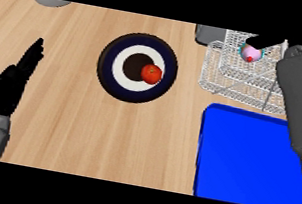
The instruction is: Pick the cupcake from the tray and place it in the tiered basket
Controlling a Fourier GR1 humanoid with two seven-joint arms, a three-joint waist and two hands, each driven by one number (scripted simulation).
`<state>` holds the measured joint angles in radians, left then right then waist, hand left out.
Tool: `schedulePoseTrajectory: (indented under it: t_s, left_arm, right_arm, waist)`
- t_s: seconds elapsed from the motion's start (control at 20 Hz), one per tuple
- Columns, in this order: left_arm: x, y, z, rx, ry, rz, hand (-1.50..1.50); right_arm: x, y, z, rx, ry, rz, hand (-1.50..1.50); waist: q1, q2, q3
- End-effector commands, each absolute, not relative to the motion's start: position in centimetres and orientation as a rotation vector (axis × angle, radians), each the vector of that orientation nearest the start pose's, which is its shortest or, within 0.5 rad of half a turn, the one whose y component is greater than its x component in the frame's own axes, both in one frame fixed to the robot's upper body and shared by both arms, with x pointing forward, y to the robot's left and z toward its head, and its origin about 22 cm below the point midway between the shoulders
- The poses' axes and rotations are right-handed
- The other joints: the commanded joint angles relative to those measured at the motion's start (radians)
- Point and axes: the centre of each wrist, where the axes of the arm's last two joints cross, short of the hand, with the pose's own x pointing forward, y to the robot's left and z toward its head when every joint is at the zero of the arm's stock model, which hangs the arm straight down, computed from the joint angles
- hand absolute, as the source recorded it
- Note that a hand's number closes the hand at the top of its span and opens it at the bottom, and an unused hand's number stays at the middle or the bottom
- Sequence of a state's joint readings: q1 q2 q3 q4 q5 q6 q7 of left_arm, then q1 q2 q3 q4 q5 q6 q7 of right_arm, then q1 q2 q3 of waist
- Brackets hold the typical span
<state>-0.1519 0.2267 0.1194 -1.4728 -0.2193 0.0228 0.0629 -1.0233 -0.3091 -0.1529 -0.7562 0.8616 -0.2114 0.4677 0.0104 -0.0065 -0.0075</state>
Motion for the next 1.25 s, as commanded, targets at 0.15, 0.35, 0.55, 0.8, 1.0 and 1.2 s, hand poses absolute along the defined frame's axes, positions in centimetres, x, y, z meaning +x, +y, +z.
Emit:
schedulePoseTrajectory:
  t_s: [0.15, 0.35, 0.55, 0.8, 1.0, 1.2]
  left_arm:
    - [28.2, 29.6, 4.5, 0.427, -1.540, -0.211, 0.00]
    - [28.5, 31.5, 4.6, 0.442, -1.538, -0.221, 0.00]
    - [27.6, 29.7, 3.4, 0.441, -1.523, -0.212, 0.00]
    - [27.2, 29.7, 2.3, 0.453, -1.534, -0.197, 0.00]
    - [27.3, 29.8, 2.5, 0.460, -1.517, -0.201, 0.00]
    - [27.2, 30.2, 5.0, 0.468, -1.526, -0.204, 0.00]
  right_arm:
    - [43.8, -24.5, 18.3, -1.150, -1.430, 0.215, -1.50]
    - [42.7, -26.4, 22.0, -1.175, -1.431, 0.117, -1.50]
    - [40.0, -30.2, 23.2, -1.128, -1.349, 0.024, -1.50]
    - [35.1, -36.1, 21.5, -1.046, -1.279, 0.023, -1.50]
    - [29.6, -39.5, 21.4, -1.034, -1.347, 0.012, -1.50]
    - [25.0, -42.5, 20.9, -0.975, -1.411, -0.077, -1.50]
  waist:
    - [-0.010, 0.005, 0.007]
    - [-0.019, 0.003, 0.007]
    - [-0.033, -0.002, 0.007]
    - [-0.042, -0.002, 0.007]
    - [-0.052, -0.004, 0.008]
    - [-0.039, -0.003, 0.009]
